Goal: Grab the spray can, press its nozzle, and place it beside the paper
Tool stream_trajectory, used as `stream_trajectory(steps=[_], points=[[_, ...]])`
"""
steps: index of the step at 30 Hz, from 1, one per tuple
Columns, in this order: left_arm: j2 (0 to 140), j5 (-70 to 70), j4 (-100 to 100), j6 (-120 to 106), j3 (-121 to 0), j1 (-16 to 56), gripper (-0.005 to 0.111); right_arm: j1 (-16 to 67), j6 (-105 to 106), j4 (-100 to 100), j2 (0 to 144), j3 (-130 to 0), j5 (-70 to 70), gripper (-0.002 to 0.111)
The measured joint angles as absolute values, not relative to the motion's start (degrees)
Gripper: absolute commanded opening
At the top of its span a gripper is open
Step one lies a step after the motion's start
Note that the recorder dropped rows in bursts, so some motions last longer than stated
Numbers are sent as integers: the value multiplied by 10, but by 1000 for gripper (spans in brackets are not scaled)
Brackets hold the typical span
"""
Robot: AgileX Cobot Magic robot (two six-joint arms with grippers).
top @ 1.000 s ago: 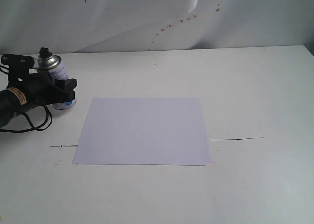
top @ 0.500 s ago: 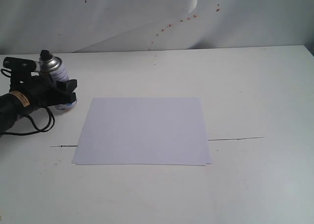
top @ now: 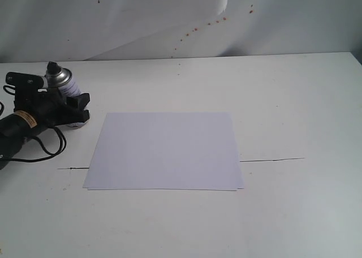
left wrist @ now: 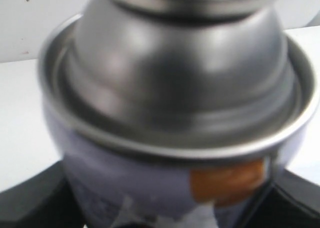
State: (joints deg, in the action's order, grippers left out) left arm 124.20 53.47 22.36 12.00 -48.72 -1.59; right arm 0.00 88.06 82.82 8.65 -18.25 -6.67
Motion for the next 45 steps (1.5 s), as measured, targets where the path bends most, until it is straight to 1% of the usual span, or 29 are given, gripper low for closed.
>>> stream_trajectory(steps=[7, 9, 11, 12, 15, 16, 20, 22, 26, 45], points=[[1248, 548, 228, 120, -497, -16, 1, 0, 881, 828, 87, -183, -67, 0], [1248, 549, 226, 120, -497, -16, 5, 0, 881, 828, 87, -183, -67, 0], [1248, 549, 225, 120, -497, -16, 11, 0, 881, 828, 87, -183, -67, 0], [1248, 549, 224, 120, -497, -16, 15, 0, 881, 828, 87, -183, -67, 0], [1248, 549, 224, 120, -497, -16, 32, 0, 881, 828, 87, -183, -67, 0], [1248, 549, 224, 120, -497, -16, 42, 0, 881, 828, 87, -183, -67, 0], [1248, 549, 224, 123, -497, -16, 70, 0, 881, 828, 87, -183, -67, 0], [1248, 556, 224, 131, -497, -16, 76, 0, 881, 828, 87, -183, -67, 0], [1247, 575, 222, 139, -501, -16, 77, 0, 881, 828, 87, -183, -67, 0], [1245, 579, 222, 173, -502, -16, 77, 0, 881, 828, 87, -183, -67, 0]])
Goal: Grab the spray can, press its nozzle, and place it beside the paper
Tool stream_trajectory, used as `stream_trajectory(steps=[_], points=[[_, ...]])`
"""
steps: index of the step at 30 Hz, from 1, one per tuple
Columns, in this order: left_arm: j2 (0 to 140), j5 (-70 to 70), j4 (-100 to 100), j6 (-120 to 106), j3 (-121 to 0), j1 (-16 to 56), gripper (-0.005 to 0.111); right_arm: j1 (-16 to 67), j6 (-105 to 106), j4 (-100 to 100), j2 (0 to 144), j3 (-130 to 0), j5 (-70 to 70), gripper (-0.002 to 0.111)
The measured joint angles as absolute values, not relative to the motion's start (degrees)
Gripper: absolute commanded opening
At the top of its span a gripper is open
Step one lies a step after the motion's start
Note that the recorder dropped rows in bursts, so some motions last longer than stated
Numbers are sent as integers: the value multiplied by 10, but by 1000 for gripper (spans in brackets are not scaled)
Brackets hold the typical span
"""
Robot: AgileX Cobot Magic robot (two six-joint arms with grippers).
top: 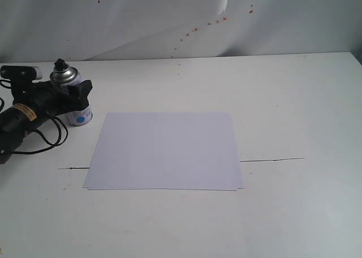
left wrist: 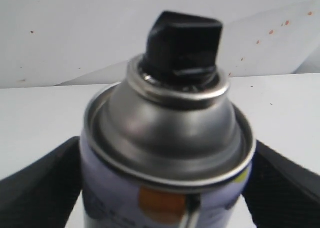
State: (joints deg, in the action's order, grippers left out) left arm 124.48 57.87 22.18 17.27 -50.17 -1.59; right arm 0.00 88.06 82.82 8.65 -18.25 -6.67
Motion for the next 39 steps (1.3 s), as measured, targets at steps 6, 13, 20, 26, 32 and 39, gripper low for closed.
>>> stream_trajectory(steps=[6, 13, 20, 26, 32, 39], points=[[1219, 579, 221, 173, -502, -16, 77, 0, 881, 828, 87, -183, -67, 0], [1185, 579, 219, 173, -502, -16, 77, 0, 881, 828, 87, -183, -67, 0], [1128, 579, 219, 165, -502, -16, 77, 0, 881, 828, 87, -183, -67, 0], [1029, 479, 219, 163, -502, -16, 34, 0, 881, 828, 87, -183, -67, 0], [860, 345, 349, 310, -502, -16, 0, 0, 881, 828, 87, -183, -67, 0], [652, 238, 435, 415, -404, -16, 0, 0, 881, 828, 87, -183, -67, 0]])
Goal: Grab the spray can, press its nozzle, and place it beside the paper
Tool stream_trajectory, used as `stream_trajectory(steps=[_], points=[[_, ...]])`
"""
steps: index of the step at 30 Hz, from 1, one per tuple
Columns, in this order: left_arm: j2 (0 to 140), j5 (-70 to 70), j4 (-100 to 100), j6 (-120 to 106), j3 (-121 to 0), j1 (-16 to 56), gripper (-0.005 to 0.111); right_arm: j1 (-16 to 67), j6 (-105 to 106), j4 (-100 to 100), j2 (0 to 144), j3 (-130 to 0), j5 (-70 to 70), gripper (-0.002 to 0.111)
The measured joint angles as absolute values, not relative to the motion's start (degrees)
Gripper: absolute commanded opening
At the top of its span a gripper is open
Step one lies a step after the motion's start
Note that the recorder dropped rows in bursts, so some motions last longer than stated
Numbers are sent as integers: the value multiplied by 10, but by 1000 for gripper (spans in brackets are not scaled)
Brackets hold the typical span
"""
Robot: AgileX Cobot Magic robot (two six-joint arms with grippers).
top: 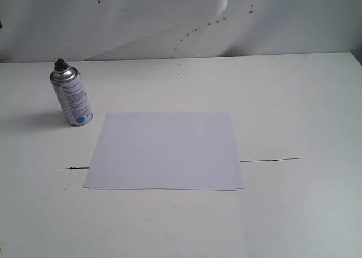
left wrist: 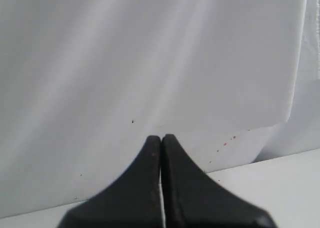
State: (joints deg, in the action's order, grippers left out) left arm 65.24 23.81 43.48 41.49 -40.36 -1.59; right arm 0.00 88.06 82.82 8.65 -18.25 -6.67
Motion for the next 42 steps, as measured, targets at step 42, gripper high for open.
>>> stream_trajectory(steps=[42], points=[[117, -160, 0, -11, -152, -16, 0, 0, 881, 828, 87, -183, -67, 0]])
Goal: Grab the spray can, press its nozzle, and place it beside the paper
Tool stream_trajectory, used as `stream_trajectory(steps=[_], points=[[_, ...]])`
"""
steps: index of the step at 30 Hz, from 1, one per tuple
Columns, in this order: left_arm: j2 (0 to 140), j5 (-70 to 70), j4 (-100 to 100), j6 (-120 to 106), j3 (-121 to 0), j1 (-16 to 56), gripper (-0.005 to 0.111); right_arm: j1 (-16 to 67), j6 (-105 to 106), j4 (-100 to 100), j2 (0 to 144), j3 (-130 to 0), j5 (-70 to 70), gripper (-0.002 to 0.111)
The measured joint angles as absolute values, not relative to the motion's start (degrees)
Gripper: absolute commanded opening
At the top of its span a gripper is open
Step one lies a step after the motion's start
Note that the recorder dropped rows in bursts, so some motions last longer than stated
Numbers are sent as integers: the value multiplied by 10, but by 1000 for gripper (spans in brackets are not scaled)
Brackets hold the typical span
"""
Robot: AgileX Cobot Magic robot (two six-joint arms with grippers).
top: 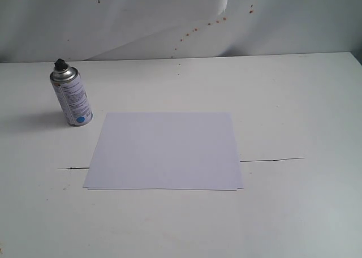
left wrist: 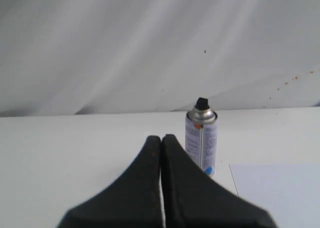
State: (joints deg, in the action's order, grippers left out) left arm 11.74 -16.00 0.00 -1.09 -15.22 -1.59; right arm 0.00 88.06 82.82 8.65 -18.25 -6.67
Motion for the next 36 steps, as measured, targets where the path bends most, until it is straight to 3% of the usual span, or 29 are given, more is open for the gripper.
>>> stream_trajectory(steps=[11, 36], points=[[6, -159, -34, -12, -6, -16, 0, 0, 881, 828, 87, -183, -67, 0], [2, -203, -35, -13, -3, -16, 0, 0, 881, 828, 87, -183, -67, 0]])
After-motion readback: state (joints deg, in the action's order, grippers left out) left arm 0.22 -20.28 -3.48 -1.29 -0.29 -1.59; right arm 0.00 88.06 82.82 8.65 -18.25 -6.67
